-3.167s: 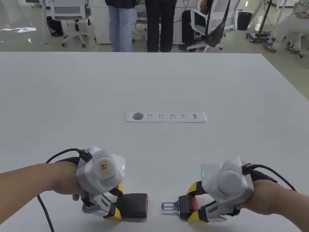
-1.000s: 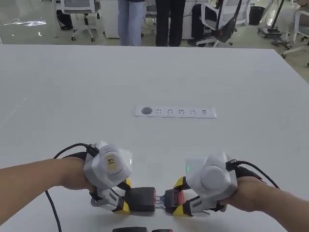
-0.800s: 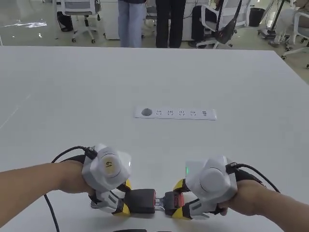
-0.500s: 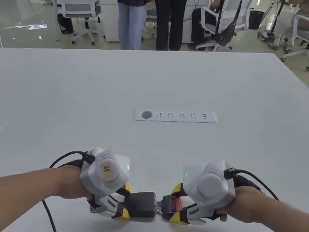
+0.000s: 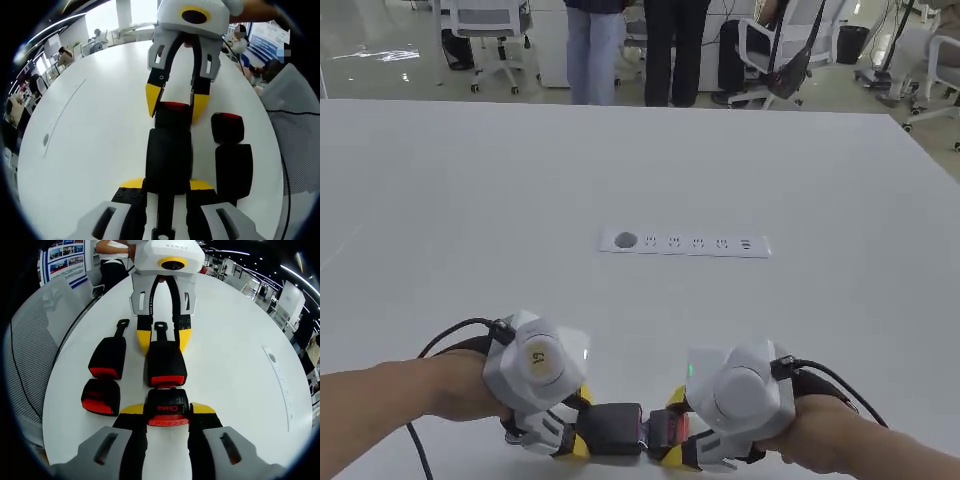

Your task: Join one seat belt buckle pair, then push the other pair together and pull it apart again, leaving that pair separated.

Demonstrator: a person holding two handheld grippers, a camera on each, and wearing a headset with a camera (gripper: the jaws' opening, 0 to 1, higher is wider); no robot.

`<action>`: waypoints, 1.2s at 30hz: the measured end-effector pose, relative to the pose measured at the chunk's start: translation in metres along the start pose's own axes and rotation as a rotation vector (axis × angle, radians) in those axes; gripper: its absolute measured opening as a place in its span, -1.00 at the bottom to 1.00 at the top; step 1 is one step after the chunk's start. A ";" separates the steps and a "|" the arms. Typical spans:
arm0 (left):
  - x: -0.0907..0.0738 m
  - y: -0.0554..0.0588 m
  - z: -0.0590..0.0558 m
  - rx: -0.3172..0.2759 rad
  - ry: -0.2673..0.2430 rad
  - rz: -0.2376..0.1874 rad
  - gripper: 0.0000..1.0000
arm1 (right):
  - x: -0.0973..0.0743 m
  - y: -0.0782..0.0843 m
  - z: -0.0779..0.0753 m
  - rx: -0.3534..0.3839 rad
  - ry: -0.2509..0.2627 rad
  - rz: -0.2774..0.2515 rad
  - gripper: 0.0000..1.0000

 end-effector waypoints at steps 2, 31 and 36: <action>0.000 0.000 0.000 0.007 0.001 0.002 -0.41 | 0.000 -0.001 0.000 -0.007 -0.004 0.003 -0.43; 0.000 -0.005 -0.001 0.013 0.009 0.028 -0.39 | 0.001 -0.003 -0.002 -0.058 -0.036 0.029 -0.41; 0.002 -0.003 0.000 0.016 0.011 0.028 -0.38 | 0.000 -0.002 -0.003 -0.059 -0.039 0.024 -0.41</action>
Point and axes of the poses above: the centre of the closed fingertips' face, and the gripper's own axes: x roughly forward along the fingers, z roughly to its left, y roughly out of its underside, the point moved 10 cm from there along -x, roughly backward along the fingers, and after that the axes turned 9 degrees about -y, right-handed, at the moved point
